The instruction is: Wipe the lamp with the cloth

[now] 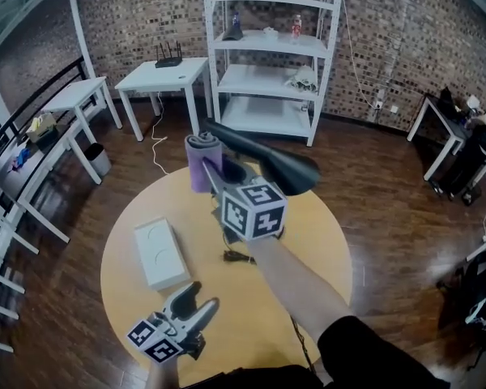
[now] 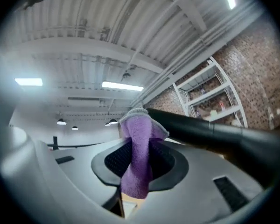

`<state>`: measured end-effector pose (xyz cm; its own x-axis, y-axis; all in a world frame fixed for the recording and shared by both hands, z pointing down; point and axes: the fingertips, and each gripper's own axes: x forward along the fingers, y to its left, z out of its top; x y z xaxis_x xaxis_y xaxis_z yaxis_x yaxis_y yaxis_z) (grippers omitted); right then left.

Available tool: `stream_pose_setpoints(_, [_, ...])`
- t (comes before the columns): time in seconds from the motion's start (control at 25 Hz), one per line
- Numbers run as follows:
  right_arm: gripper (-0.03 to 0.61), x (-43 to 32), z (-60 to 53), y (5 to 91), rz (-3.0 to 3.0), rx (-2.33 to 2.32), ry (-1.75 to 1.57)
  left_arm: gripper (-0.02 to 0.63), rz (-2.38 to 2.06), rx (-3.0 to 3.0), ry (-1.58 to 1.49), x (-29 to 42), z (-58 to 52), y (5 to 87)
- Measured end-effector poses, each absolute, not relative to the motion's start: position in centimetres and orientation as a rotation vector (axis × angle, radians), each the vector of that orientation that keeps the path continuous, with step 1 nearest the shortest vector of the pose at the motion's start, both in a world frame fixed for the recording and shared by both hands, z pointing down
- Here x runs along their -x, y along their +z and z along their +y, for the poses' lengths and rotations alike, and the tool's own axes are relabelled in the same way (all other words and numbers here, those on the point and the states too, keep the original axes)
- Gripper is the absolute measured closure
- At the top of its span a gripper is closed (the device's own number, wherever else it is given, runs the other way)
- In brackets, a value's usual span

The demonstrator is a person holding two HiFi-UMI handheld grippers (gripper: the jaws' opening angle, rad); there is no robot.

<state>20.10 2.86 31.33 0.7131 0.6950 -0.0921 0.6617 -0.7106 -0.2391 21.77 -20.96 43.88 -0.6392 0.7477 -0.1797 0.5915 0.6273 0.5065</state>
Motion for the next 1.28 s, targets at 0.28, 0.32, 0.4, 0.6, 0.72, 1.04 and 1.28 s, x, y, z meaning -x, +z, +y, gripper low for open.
stream_pose_setpoints(0.28, [0.485,-17.7,4.5,33.9,-0.938,2.342,0.49,0.344,2.465,-1.078,0.57,-22.1,-21.5,43.7])
stream_pose_setpoints(0.32, [0.485,-16.9,4.4,34.3,-0.964,2.333,0.499,0.344,2.456,-1.079,0.575,-22.3,-21.6,43.7])
stream_pose_setpoints(0.4, [0.485,-15.4,4.3,35.1,-1.018,2.313,0.514,0.344,2.442,-1.077,0.587,-22.5,-21.7,43.6])
stream_pose_setpoints(0.6, [0.485,-11.9,4.9,38.9,-1.139,2.258,0.484,0.344,2.452,-1.051,0.62,-21.7,-21.8,44.5])
stream_pose_setpoints(0.72, [0.485,-11.4,5.1,42.6,-1.209,2.287,0.361,0.344,2.453,-1.046,0.646,-21.1,-22.1,45.4])
stream_pose_setpoints(1.04, [0.484,-13.4,5.5,49.8,-1.301,2.465,-0.003,0.344,2.44,-1.112,0.682,-21.7,-22.8,46.8])
stream_pose_setpoints(1.28, [0.484,-13.6,6.1,56.5,-1.299,2.397,-0.17,0.344,2.414,-1.158,0.72,-22.7,-22.7,47.7])
